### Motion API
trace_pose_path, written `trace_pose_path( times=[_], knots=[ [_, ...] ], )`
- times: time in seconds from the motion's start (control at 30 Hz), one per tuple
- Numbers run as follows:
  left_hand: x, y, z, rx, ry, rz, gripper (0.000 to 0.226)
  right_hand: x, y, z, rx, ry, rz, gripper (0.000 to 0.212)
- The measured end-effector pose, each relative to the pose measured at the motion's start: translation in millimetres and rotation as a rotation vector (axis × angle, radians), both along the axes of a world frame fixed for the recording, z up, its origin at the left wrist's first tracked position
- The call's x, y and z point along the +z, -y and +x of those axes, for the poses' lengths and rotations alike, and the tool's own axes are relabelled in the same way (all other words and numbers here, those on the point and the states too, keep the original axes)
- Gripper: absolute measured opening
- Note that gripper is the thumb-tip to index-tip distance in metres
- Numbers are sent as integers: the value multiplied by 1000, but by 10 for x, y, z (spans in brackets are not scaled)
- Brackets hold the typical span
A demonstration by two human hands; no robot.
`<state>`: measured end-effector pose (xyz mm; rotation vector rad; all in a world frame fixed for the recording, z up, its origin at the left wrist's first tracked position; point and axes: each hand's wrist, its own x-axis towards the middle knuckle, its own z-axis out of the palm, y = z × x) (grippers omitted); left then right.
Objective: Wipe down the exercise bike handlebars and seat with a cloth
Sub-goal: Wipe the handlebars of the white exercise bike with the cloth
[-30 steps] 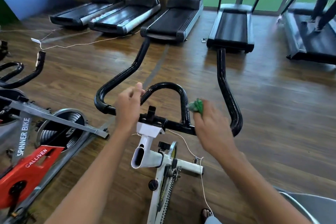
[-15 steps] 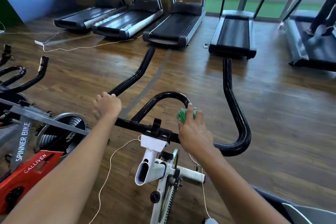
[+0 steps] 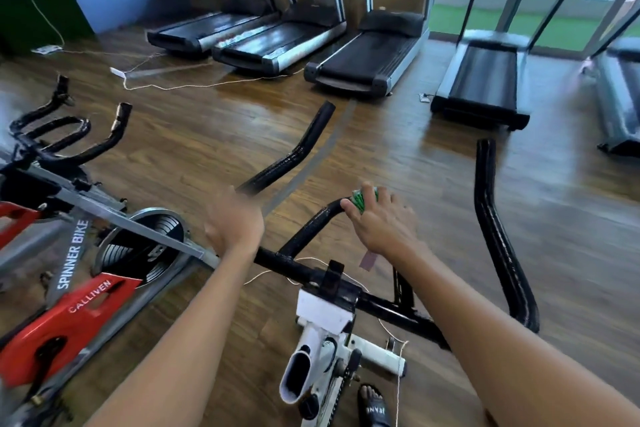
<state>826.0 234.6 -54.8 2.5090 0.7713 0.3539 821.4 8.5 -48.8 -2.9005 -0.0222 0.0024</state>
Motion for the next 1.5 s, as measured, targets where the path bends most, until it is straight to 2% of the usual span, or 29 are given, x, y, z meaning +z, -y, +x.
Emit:
trace_pose_path(
  times=[0.1,0.33,0.4,0.5,0.63,0.77,0.9,1.03,1.1,1.17,1.3,1.43,1.5],
  knots=[
    [4,-1,17,24,38,-48,41,9,-190,179,193,26,-70,59],
    [38,-34,-2,72,143,-133,41,94,-662,-90,820,-71,50,54],
    [45,-24,-15,66,147,-144,42,92,-606,-1,820,-79,54,51],
    [48,-18,-20,74,141,-146,42,99,-579,158,706,-26,-16,52],
    [45,-25,-25,81,145,-162,41,40,-802,26,874,-45,-72,66],
    [40,-16,-37,80,127,-162,39,103,-761,121,785,-23,11,40],
    [45,-24,-21,71,119,-150,39,139,-866,10,864,-32,-63,45],
    [40,-52,-16,51,95,-133,38,321,-745,356,657,-207,-170,47],
    [42,-47,-27,36,89,-123,37,288,-553,571,489,-322,-100,48],
    [50,-44,-38,24,74,-116,37,221,-320,715,288,-379,34,55],
    [82,-46,-36,0,40,-104,38,62,63,664,-36,-370,315,63],
    [90,-40,-48,-14,34,-98,39,-238,277,420,-322,-224,598,66],
    [81,-44,-47,-12,34,-93,41,-237,279,131,-411,-159,833,58]
  ],
)
